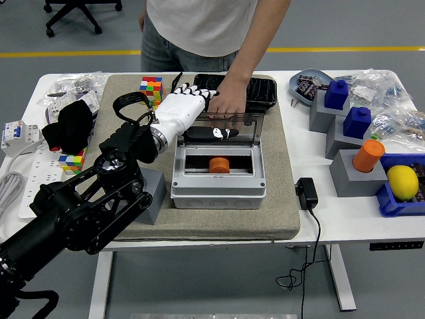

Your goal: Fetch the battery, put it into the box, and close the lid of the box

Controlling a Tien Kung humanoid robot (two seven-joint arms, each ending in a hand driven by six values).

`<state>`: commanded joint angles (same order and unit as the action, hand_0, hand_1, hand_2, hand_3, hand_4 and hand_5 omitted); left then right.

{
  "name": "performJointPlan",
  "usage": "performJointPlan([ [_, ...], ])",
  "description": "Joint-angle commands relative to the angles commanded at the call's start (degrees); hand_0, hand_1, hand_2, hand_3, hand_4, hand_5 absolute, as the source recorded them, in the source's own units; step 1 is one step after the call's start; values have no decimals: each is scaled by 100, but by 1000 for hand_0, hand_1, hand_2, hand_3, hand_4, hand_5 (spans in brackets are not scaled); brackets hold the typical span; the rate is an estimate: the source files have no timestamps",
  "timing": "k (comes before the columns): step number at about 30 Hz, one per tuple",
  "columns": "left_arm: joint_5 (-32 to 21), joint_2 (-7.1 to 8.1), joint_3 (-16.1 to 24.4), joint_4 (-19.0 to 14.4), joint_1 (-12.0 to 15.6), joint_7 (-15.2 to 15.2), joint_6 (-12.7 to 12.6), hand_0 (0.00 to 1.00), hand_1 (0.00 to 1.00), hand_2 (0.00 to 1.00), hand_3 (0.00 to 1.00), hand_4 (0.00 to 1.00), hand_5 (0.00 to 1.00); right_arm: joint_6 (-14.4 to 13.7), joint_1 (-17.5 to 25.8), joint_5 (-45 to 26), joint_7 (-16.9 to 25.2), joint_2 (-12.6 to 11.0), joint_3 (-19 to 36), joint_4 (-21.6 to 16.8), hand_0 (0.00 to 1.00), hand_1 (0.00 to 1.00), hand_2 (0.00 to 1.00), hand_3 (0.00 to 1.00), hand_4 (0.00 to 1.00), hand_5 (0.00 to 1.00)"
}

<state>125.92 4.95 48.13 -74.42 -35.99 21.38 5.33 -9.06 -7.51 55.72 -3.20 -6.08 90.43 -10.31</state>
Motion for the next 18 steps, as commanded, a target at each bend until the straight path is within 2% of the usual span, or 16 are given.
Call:
performJointPlan([
  [5, -38, 43, -73, -171, 26, 42, 83, 998, 998, 984, 934, 998, 998, -3, -1, 4, -7, -7, 0, 0, 972, 782, 747, 796, 998, 998],
  [6, -56, 56, -107, -216, 38, 64, 119, 998, 998, 957, 883, 998, 998, -1, 0, 0, -7, -8, -5, 0, 972, 782, 746, 796, 998, 998],
  [9, -103, 94, -204, -320, 64, 146, 240, 998, 998, 957, 883, 998, 998, 0, -1, -2, -6, -9, -13, 0, 972, 782, 746, 796, 998, 998],
  [18, -229, 208, -463, -925, 144, 724, 948, 998, 998, 922, 847, 998, 998, 4, 11, -18, -11, -11, -47, 0, 971, 781, 746, 796, 998, 998],
])
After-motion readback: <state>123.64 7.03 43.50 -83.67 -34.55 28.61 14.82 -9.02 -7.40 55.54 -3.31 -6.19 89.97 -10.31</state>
